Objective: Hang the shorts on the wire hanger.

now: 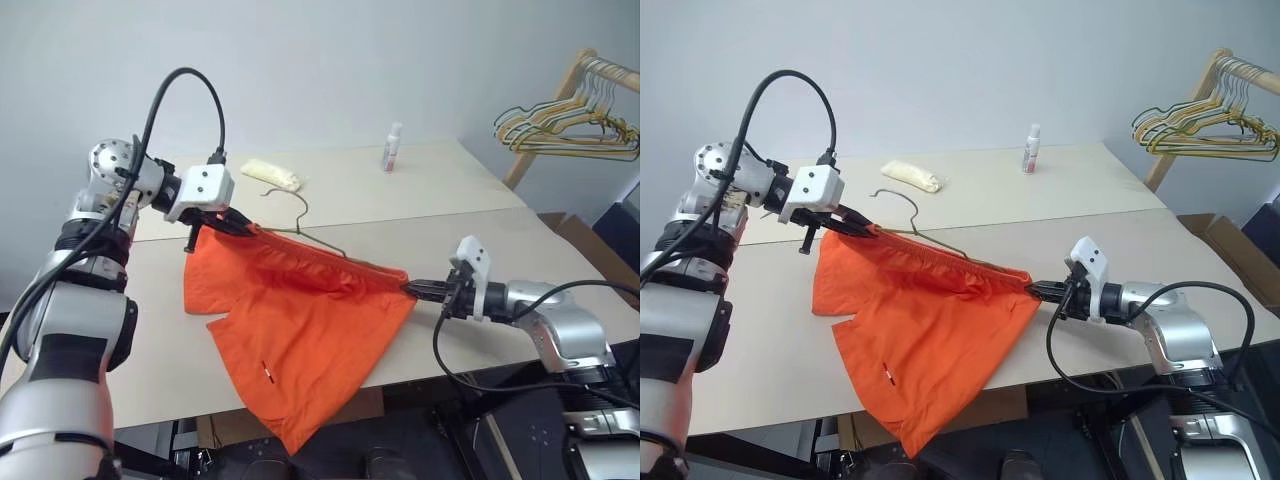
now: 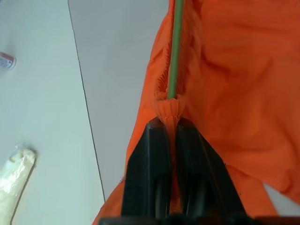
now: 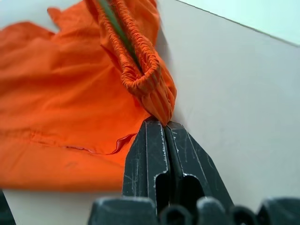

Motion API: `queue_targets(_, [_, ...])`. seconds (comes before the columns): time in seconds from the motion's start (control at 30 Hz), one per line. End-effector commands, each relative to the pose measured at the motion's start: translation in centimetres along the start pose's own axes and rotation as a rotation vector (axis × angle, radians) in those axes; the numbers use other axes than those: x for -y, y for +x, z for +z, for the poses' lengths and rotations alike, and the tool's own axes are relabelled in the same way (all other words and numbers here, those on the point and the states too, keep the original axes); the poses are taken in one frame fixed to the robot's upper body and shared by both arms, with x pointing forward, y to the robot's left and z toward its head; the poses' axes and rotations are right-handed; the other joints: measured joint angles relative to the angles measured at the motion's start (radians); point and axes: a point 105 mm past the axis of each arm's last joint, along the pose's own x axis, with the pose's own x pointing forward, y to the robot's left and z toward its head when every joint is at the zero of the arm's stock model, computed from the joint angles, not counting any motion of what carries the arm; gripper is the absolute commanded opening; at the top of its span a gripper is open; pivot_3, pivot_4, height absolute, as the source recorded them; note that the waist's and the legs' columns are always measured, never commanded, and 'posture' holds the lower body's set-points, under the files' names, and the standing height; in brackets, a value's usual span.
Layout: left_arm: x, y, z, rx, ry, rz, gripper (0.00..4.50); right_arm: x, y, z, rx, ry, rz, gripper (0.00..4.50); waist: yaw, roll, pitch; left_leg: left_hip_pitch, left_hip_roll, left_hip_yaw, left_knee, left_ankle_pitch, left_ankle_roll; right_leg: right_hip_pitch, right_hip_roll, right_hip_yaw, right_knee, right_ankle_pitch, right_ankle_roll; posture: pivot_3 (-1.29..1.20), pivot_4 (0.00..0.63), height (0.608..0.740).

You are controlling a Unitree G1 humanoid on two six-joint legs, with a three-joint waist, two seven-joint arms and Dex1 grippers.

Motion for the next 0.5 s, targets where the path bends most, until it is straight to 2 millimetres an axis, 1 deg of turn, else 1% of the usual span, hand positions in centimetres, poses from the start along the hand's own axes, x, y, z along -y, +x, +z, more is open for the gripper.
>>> queue_targets(0.03, [-1.4,-1.3,0.3,-0.064,0.048,0.085,0.00,1.1,-1.3,3.0,-0.033,-0.182,-0.059,0.03,0.000,0.000,0.000,0.000,0.000,0.000,0.000,0.000,0.000,0.000,0.000,0.000,0.000,0.000,0.000,0.07,0.000,0.740])
queue_targets(0.1, [-2.1,-0.9,0.6,-0.086,0.080,0.118,0.00,1.3,-1.3,4.6,-0.065,-0.306,-0.081,0.03,0.000,0.000,0.000,0.000,0.000,0.000,0.001,0.000,0.000,0.000,0.000,0.000,0.000,0.000,0.000,0.07,0.000,0.740])
queue_targets(0.17, [-2.9,-0.7,1.1,-0.091,0.111,0.160,0.00,1.2,-1.3,5.9,-0.111,-0.416,-0.074,0.03,0.001,0.000,0.000,0.000,0.000,0.000,0.001,0.000,0.000,0.000,0.000,0.000,0.000,0.000,0.000,0.06,0.000,0.740])
queue_targets(0.23, [-3.6,-0.4,2.0,-0.090,0.154,0.198,0.00,1.3,-1.3,7.5,-0.108,-0.469,-0.080,0.03,0.001,0.000,0.000,0.000,0.000,0.000,0.001,0.000,0.000,-0.001,0.000,0.000,0.000,0.000,0.000,0.06,0.000,0.740])
queue_targets(0.3, [-4.2,-0.2,3.2,-0.050,0.175,0.216,0.00,1.6,-1.2,9.1,-0.098,-0.517,-0.100,0.03,0.002,0.000,0.000,-0.001,0.000,0.000,0.001,0.000,0.000,0.000,0.000,0.000,0.000,0.000,0.000,0.06,0.000,0.740])
queue_targets(0.37, [-4.6,-0.2,4.1,-0.024,0.189,0.231,0.00,1.8,-1.0,10.3,-0.095,-0.554,-0.110,0.03,0.001,0.000,0.000,-0.001,0.000,0.000,0.001,0.000,0.000,-0.001,0.000,0.000,-0.001,0.000,0.000,0.06,0.000,0.740])
queue_targets(0.5, [-5.0,0.0,4.9,0.014,0.196,0.250,0.00,1.7,-0.5,11.9,-0.077,-0.628,-0.101,0.03,0.000,0.000,0.000,-0.001,0.000,0.000,0.000,0.000,0.000,-0.001,0.000,0.000,-0.001,0.000,0.000,0.06,0.000,0.740])
